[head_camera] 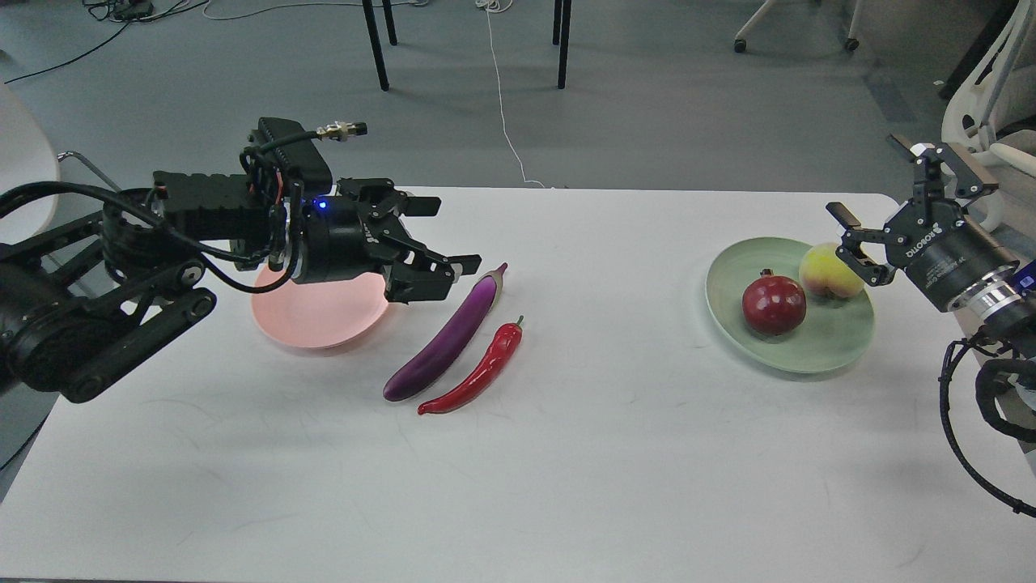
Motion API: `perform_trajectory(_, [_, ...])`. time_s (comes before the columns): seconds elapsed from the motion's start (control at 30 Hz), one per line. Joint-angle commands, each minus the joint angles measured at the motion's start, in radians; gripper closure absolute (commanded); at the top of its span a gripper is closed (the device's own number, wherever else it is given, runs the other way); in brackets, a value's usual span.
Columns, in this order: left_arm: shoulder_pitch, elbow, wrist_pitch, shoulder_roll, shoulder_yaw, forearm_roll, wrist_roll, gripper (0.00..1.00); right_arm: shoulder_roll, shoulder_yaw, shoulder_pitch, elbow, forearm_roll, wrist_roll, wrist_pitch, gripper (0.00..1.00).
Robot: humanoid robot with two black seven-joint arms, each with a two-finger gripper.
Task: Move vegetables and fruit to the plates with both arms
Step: 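Reach the left gripper down and grasp the purple eggplant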
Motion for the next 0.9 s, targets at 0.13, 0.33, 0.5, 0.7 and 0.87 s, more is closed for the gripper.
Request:
perform_trajectory(0.13, [-0.035, 0.191, 0.007, -0.151, 0.13, 0.079, 0.006, 0.03, -0.003, 0.002, 0.0, 0.001, 0.001, 0.0, 0.0, 0.02])
perform_trajectory(0.33, [-0.02, 0.238, 0.041, -0.165, 0.21, 0.079, 0.011, 0.04, -0.024, 0.005, -0.007, 0.007, 0.001, 0.0, 0.0, 0.02])
perform_trajectory(0.5, [0.006, 0.301, 0.059, -0.163, 0.219, 0.079, 0.012, 0.04, -0.024, 0.011, -0.01, 0.012, 0.001, 0.0, 0.0, 0.02])
perform_trajectory(0.7, [0.011, 0.353, 0.084, -0.166, 0.251, 0.079, 0.017, 0.06, -0.029, 0.018, -0.011, 0.015, 0.001, 0.0, 0.0, 0.02])
perform_trajectory(0.87, [0.011, 0.392, 0.107, -0.177, 0.279, 0.079, 0.017, 0.1, -0.032, 0.018, -0.011, 0.021, 0.0, 0.0, 0.0, 0.02])
